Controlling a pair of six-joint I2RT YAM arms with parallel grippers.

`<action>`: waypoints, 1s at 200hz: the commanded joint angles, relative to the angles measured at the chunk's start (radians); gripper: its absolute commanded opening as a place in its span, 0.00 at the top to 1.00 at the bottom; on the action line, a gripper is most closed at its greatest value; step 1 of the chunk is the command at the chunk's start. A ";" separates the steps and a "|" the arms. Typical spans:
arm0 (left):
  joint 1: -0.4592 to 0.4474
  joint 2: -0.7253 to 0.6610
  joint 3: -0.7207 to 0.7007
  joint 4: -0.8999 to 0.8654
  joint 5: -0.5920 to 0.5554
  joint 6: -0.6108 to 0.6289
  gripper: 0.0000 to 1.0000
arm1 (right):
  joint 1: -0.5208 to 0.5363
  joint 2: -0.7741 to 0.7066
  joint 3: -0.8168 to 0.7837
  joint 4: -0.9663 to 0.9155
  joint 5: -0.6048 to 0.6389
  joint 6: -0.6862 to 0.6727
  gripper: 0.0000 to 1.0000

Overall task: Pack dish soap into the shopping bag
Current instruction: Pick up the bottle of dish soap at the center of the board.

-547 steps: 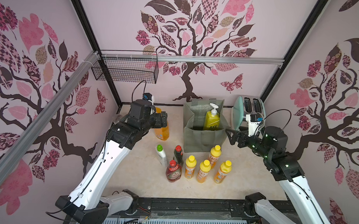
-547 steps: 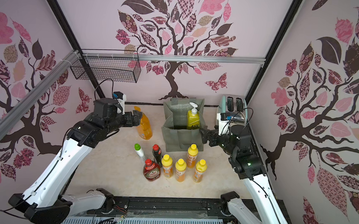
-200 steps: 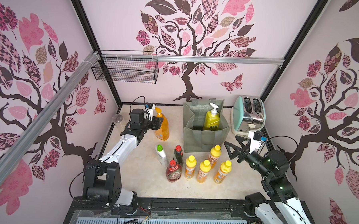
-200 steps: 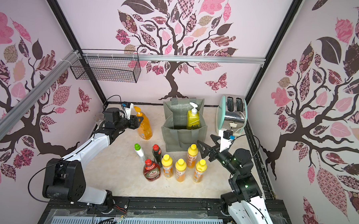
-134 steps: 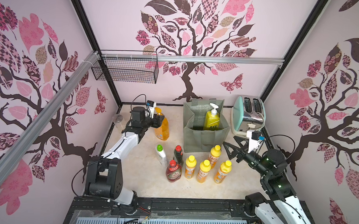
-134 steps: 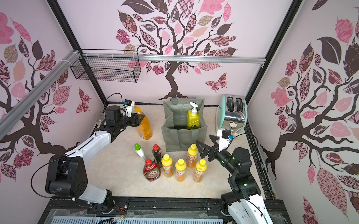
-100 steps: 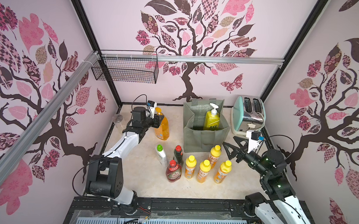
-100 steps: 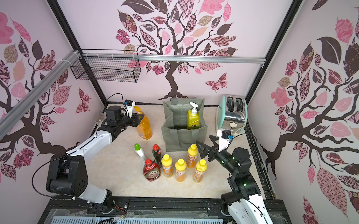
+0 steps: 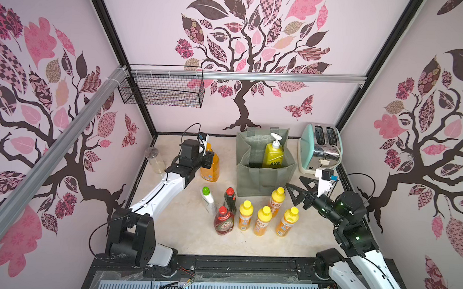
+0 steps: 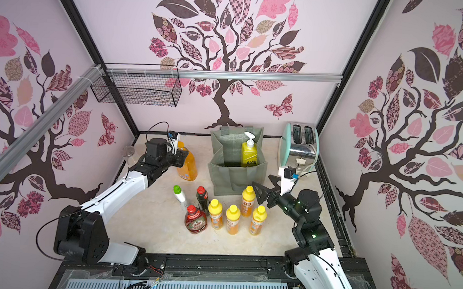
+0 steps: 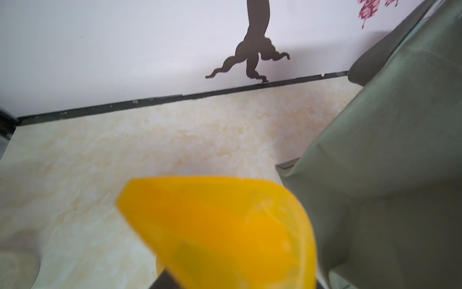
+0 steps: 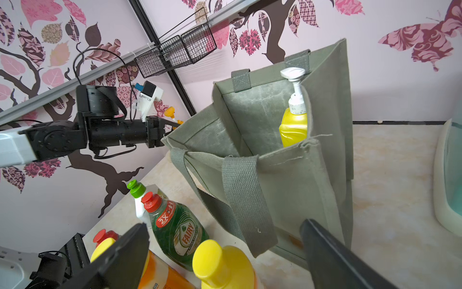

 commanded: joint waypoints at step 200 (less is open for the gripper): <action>-0.055 -0.215 0.734 -0.120 0.472 -0.526 1.00 | -0.002 0.033 0.014 -0.001 0.025 0.016 0.00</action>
